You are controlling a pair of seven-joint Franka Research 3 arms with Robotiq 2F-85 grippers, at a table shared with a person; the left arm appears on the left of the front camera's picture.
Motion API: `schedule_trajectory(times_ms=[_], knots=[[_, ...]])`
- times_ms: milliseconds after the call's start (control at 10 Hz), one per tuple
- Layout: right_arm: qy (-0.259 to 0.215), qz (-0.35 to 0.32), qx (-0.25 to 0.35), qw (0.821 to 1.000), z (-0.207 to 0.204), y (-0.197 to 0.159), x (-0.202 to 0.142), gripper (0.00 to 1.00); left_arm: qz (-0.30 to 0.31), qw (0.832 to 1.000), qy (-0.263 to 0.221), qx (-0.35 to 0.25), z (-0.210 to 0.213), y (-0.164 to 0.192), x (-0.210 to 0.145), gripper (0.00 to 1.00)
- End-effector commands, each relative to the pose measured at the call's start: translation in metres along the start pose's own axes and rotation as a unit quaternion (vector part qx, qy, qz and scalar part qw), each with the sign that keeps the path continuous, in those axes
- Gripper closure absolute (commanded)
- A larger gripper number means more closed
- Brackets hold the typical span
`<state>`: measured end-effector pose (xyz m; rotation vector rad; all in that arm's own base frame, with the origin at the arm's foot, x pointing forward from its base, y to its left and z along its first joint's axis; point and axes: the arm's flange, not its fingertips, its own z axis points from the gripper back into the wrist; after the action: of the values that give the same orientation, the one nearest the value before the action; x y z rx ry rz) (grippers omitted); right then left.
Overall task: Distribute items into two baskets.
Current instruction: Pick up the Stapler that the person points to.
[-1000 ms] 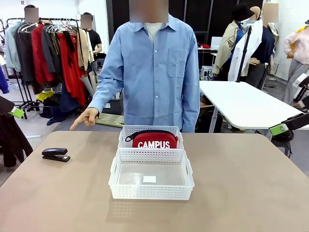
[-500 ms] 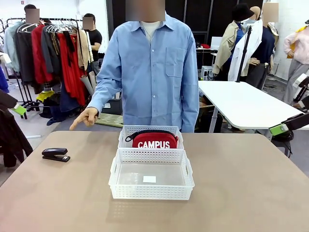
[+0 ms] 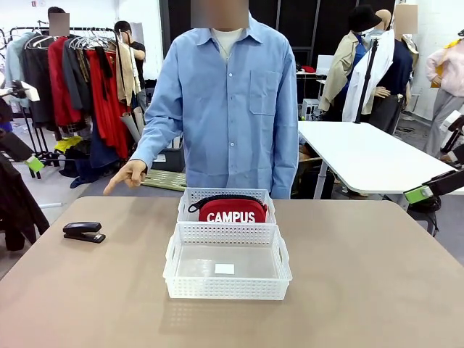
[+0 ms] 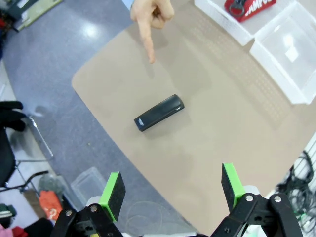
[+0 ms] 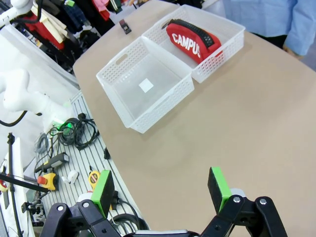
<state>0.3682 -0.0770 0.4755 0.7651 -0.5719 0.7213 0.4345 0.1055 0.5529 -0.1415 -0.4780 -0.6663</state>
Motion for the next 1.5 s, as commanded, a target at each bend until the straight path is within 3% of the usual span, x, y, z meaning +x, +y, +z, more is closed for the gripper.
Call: schedule_trajectory(times_ms=[0, 300, 600, 1000, 1400], knots=[[-0.005, 0.001, 0.002, 1.0, 0.0, 0.0, 0.001, 0.0, -0.069, 0.997, 0.038, -0.004, -0.008, 0.018, 0.015, 0.0], [-0.005, 0.001, 0.002, 1.0, 0.0, 0.0, 0.001, 0.0, -0.152, 0.983, 0.101, -0.027, -0.037, 0.021, 0.04, 0.0], [-0.005, 0.001, 0.002, 1.0, 0.0, 0.0, 0.001, 0.0, -0.227, 0.965, 0.127, -0.041, -0.055, 0.032, 0.055, 0.0], [-0.005, 0.001, 0.002, 1.0, 0.0, 0.0, 0.001, 0.0, -0.31, 0.938, 0.147, -0.049, -0.076, 0.063, 0.073, 0.0], [-0.005, 0.001, 0.002, 1.0, 0.0, 0.0, 0.001, 0.0, -0.381, 0.914, 0.126, -0.061, -0.102, 0.076, 0.082, 0.0]])
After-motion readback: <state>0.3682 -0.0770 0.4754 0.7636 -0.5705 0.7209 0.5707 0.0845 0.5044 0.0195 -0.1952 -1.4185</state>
